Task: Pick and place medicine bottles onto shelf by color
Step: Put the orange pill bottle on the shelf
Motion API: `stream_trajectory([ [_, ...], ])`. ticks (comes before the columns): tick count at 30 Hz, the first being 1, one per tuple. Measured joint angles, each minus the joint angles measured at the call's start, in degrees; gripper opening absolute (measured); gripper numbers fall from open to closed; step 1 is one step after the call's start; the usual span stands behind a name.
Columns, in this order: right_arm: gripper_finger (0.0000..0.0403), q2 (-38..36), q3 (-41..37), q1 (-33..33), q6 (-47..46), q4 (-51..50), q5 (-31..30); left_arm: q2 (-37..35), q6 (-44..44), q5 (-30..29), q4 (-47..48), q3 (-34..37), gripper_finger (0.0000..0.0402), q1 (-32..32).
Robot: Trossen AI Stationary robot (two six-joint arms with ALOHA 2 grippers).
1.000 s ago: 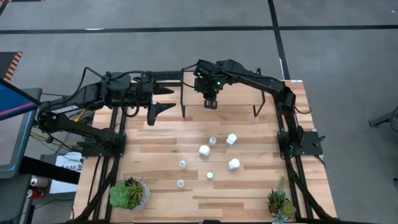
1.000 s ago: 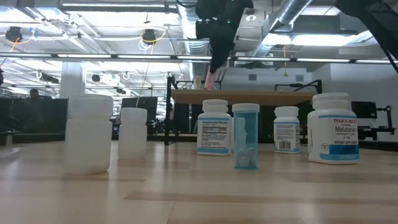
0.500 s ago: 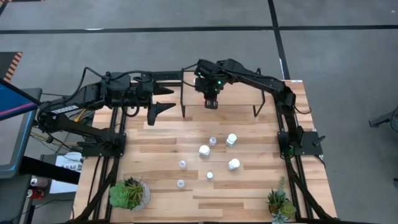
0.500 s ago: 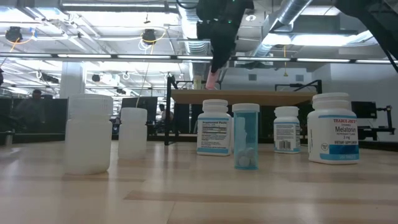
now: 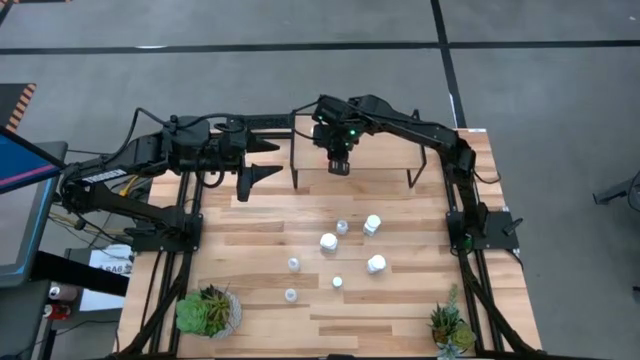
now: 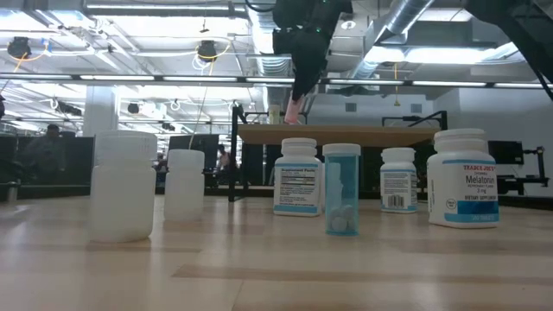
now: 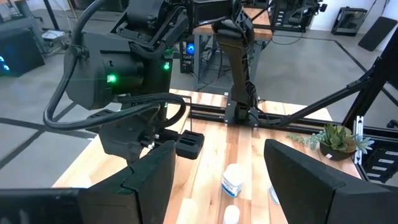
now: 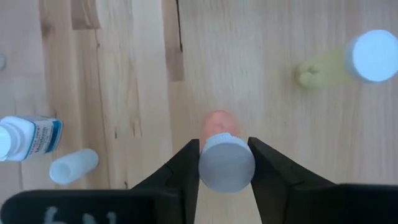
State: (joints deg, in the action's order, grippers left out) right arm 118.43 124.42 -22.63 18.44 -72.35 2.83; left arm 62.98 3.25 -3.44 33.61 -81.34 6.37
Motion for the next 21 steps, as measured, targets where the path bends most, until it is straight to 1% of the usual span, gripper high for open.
stream_trajectory([
  [5, 0.0156, 0.0, 0.0, -0.07, 0.01, -0.05, -0.02, 0.0, 0.0, 0.0, 0.26, 0.0, 0.0234, 0.0],
  [14, 0.016, -0.02, 0.0, -0.09, 0.06, -0.05, -0.02, 0.0, 0.0, 0.0, 0.37, 0.0, 0.0234, 0.0],
  [21, 0.0175, -0.02, 0.0, -0.53, 0.04, -0.05, -0.02, 0.0, 0.0, 0.0, 0.39, 0.0, 0.0234, 0.0],
])
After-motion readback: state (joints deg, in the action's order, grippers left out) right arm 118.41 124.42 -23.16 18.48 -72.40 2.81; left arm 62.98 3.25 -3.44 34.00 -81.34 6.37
